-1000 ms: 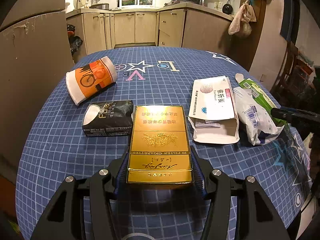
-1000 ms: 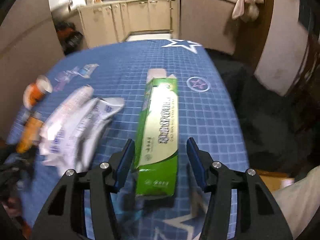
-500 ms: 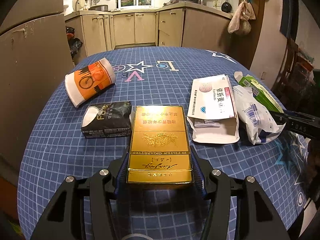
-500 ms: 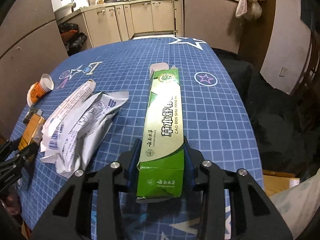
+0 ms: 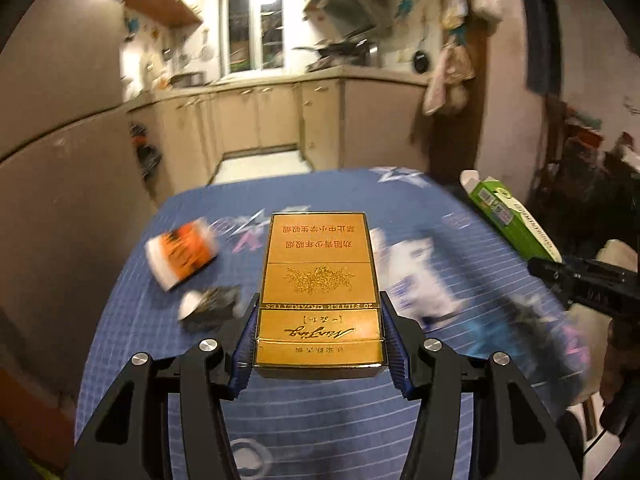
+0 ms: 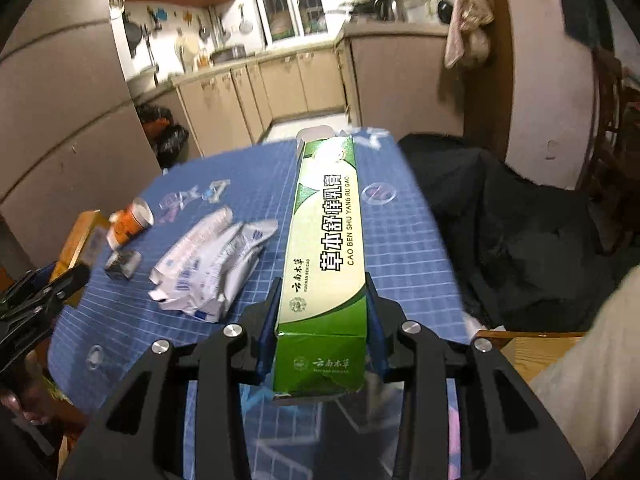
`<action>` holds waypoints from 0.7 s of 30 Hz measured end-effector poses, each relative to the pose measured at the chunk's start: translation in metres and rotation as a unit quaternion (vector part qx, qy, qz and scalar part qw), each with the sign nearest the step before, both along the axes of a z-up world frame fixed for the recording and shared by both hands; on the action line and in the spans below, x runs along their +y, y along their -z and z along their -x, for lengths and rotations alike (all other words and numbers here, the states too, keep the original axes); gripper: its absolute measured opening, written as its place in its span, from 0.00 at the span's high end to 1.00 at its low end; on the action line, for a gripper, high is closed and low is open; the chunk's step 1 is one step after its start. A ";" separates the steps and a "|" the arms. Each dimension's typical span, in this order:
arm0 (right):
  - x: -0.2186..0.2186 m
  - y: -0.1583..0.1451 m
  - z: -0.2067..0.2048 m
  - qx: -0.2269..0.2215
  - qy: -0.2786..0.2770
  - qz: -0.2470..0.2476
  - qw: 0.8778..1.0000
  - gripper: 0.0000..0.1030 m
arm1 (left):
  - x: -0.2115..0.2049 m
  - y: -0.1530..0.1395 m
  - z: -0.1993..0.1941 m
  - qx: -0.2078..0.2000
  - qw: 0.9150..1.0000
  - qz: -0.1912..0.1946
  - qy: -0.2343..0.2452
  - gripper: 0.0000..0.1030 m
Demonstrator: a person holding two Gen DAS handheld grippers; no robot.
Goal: Collect trash
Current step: 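Carry the gold pack and toothpaste box with both tools over the bucket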
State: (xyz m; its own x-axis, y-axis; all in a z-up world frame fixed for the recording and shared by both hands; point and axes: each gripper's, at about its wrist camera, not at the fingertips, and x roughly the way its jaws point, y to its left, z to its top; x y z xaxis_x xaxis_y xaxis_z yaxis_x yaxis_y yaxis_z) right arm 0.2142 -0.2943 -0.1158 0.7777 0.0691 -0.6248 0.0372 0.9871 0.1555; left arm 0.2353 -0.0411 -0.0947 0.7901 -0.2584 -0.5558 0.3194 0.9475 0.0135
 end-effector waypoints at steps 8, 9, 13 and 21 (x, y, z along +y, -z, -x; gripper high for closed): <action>-0.043 -0.050 0.073 -0.060 0.054 0.008 0.997 0.66 | -0.079 -0.032 0.019 -0.020 0.994 0.020 0.103 0.45; -0.048 -0.055 0.080 -0.066 0.063 0.009 0.996 0.66 | -0.089 -0.034 0.021 -0.023 0.993 0.019 0.112 0.45; -0.076 -0.067 0.109 -0.083 0.103 0.014 0.991 0.66 | -0.135 -0.043 0.033 -0.031 0.987 0.021 0.155 0.45; -0.124 -0.068 0.146 -0.098 0.166 0.011 0.981 0.66 | -0.227 -0.056 0.057 -0.052 0.974 0.018 0.220 0.45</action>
